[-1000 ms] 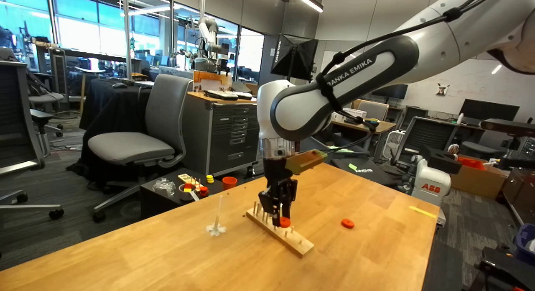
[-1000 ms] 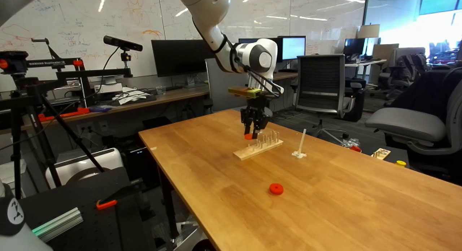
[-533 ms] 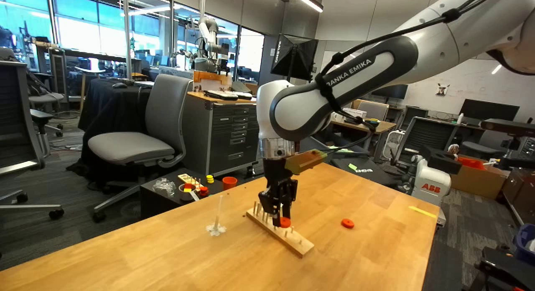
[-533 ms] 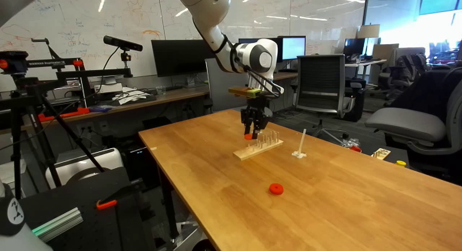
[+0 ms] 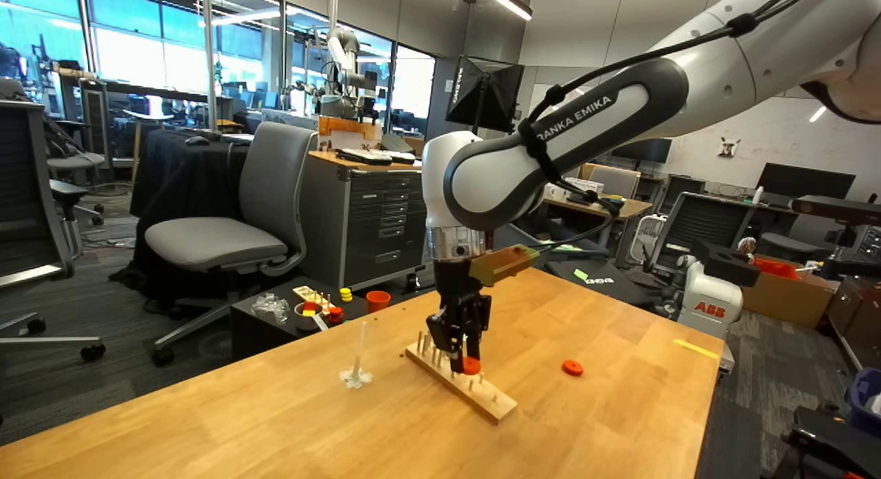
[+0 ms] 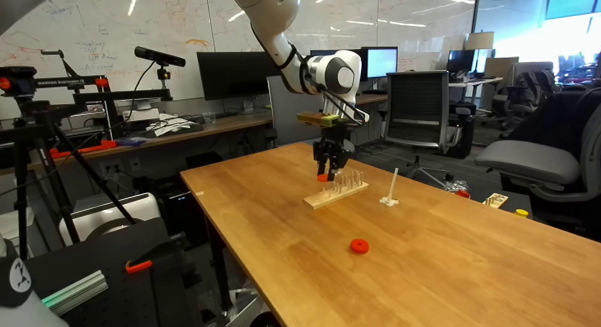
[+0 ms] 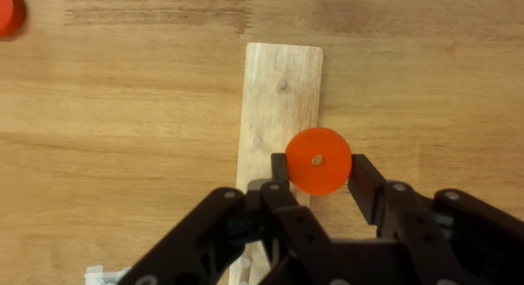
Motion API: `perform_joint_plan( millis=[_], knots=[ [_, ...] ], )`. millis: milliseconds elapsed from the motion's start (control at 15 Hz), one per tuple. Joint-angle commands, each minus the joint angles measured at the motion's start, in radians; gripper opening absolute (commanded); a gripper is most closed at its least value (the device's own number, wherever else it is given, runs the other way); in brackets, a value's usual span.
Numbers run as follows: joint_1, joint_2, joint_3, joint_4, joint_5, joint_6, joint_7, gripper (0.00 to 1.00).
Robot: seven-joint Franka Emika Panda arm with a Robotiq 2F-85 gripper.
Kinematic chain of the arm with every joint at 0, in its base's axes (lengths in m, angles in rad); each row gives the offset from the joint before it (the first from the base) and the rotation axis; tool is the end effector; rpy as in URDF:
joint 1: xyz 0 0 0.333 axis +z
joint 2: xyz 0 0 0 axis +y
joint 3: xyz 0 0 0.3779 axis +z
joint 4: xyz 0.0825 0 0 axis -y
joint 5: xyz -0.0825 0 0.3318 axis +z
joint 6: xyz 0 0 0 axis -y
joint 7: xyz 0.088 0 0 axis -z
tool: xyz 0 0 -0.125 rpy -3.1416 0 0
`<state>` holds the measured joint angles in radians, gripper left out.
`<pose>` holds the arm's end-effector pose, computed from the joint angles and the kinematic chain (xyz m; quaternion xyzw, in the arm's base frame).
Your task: Put an orange disk on the wooden base
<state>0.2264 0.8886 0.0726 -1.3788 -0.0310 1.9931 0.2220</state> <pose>0.6767 0.1933 0.2144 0.9899 0.0369 -0.1353 0.0189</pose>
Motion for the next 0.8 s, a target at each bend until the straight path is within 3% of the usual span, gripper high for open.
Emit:
perform_joint_plan(
  millis=[0,533,600,733],
  knots=[
    [0.006,0.003,-0.006,0.007,0.005,-0.005,-0.002,0.43],
    [0.006,0.003,-0.006,0.008,0.005,-0.006,-0.002,0.43],
    [0.006,0.003,-0.006,0.008,0.005,-0.006,-0.002,0.18],
    [0.008,0.008,-0.008,0.008,0.005,-0.003,0.006,0.18]
  ],
)
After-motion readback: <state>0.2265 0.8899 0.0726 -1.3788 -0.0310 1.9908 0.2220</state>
